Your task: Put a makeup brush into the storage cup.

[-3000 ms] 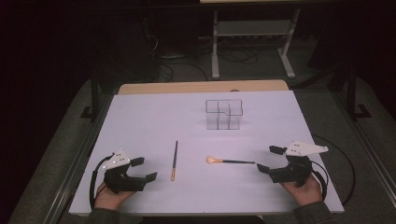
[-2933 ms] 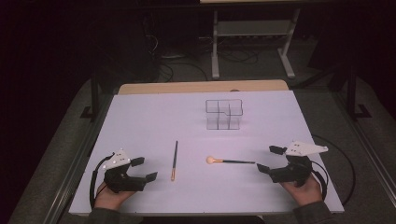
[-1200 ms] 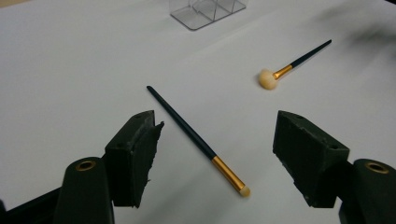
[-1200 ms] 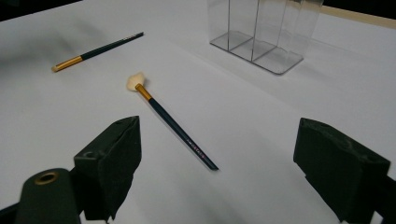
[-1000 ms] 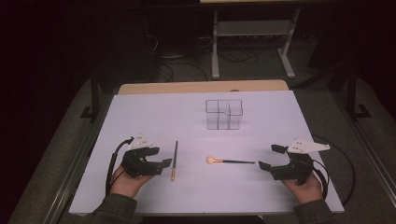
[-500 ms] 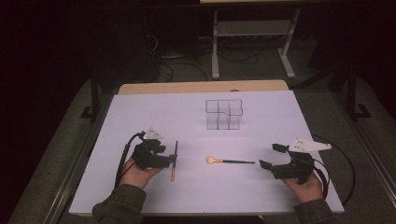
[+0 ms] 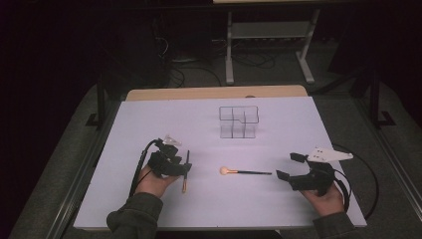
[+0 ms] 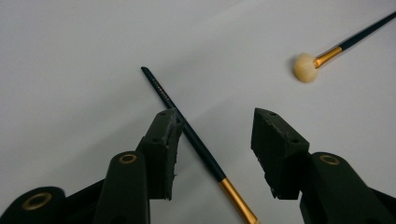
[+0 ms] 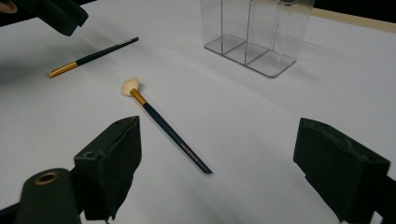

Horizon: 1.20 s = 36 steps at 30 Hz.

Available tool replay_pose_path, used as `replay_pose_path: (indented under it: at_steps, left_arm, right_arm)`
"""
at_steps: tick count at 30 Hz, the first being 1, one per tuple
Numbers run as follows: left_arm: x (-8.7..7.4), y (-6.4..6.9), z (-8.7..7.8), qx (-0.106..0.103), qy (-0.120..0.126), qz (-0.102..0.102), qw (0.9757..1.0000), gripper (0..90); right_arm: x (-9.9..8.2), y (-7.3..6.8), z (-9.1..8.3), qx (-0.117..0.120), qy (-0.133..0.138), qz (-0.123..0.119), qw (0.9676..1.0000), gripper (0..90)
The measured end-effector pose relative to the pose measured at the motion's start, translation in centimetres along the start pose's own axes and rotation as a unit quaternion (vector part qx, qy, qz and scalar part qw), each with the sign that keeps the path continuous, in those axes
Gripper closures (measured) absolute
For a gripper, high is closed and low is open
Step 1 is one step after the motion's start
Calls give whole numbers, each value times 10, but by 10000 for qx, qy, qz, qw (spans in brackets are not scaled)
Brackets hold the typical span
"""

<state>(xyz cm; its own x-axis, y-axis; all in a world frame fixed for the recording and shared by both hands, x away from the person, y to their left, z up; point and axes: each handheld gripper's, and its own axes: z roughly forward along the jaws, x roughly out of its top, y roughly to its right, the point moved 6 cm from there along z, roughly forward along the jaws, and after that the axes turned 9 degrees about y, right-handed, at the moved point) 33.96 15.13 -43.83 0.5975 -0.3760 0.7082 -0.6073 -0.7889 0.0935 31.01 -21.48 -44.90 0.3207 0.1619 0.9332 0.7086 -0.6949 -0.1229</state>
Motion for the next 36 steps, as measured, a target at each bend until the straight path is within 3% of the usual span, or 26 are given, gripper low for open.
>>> replay_pose_path:
  at_steps: [8, 20, 27, 36]
  left_arm:
    - [-4, -1, 9, 79, -197, 6, 9998, 580]
    - [-19, -5, 21, 105, -448, -220, 9987, 645]
    - [-21, -3, 23, 80, -606, -85, 9981, 690]
    - [-24, 3, 28, 194, -726, 44, 9972, 756]
  right_arm:
    - [0, 0, 0, -9, -5, -6, 10000, 145]
    - [1, 0, 1, -19, -2, -32, 10000, 146]
    - [1, -2, 3, 8, -27, -41, 10000, 147]
    - [2, -3, 3, -2, -20, -47, 10000, 148]
